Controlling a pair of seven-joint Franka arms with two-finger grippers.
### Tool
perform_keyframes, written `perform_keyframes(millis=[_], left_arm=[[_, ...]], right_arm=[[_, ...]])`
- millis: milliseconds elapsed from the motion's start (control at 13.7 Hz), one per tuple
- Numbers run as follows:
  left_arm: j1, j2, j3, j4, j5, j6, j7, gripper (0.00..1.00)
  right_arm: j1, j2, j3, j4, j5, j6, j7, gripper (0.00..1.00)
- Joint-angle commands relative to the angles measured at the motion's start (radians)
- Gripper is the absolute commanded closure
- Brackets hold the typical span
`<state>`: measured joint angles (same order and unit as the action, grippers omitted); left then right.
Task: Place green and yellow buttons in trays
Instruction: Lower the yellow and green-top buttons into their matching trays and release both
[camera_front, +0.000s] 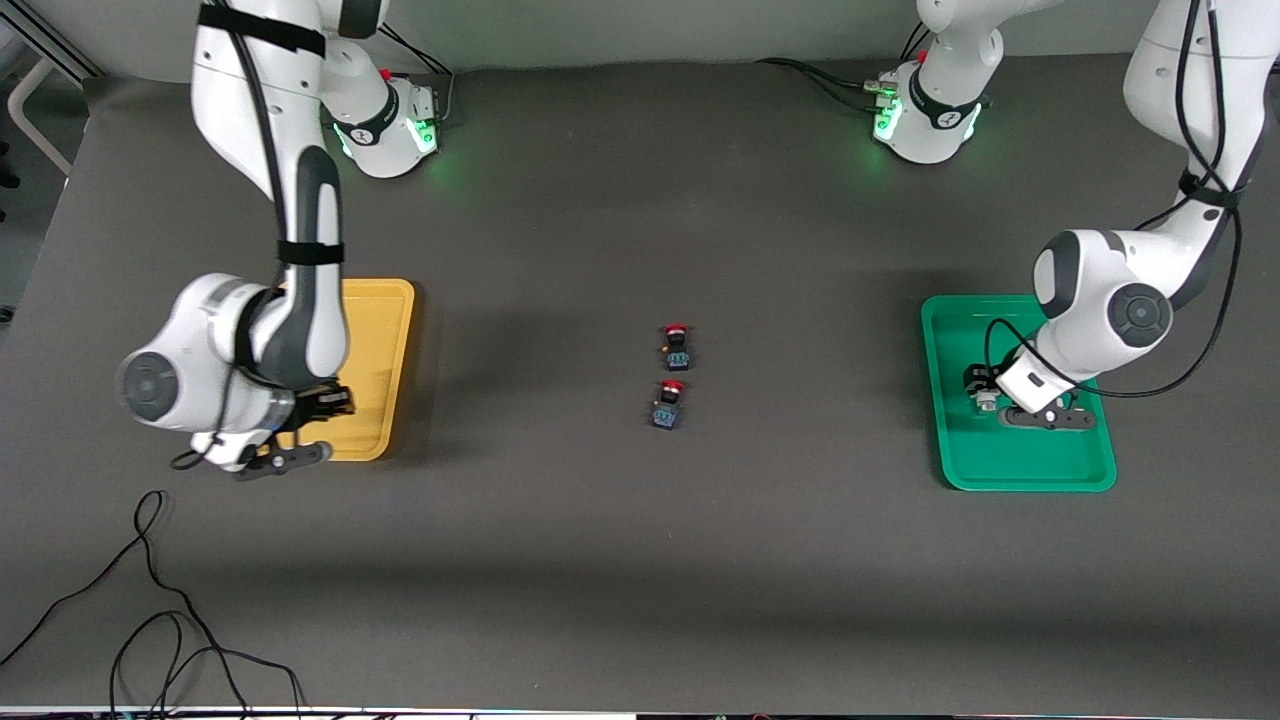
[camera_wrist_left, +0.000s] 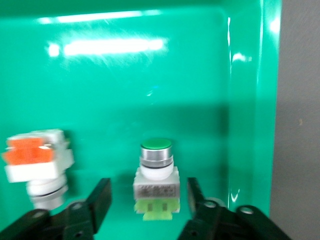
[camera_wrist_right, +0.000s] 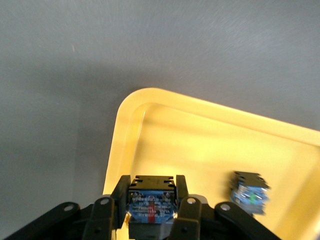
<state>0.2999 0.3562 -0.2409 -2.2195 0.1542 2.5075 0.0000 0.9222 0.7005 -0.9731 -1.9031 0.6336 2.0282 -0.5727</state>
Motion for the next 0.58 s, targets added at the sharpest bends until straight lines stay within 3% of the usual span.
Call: perform_keyframes(millis=[0, 219, 292, 365, 438, 510], left_arm=[[-0.007, -0.130, -0.017, 0.108, 0.001, -0.271, -0.029, 0.00], [-0.021, -0.167, -0.055, 0.375, -0.024, -0.724, -0.020, 0.00], [-0.021, -0.175, -0.070, 0.465, -0.044, -0.853, -0.029, 0.00], [-0.022, -0.184, -0.074, 0.550, -0.053, -0.960, -0.032, 0.00], [-0.022, -0.189, -0.084, 0.623, -0.053, -1.039, -0.034, 0.00], [-0.022, -0.192, -0.093, 0.682, -0.053, -1.099, -0.034, 0.00]], right_arm=[[0.020, 0.005, 0.016, -0.071, 0.029, 0.088, -0.015, 0.69], [0.018, 0.005, 0.031, -0.094, 0.029, 0.109, -0.016, 0.67], [0.010, 0.005, 0.031, -0.093, 0.029, 0.103, -0.009, 0.45], [0.009, 0.004, 0.031, -0.091, 0.029, 0.098, -0.003, 0.12], [0.009, -0.005, 0.030, -0.086, 0.029, 0.081, 0.004, 0.00], [0.010, -0.018, 0.025, -0.077, 0.028, 0.052, 0.010, 0.00]])
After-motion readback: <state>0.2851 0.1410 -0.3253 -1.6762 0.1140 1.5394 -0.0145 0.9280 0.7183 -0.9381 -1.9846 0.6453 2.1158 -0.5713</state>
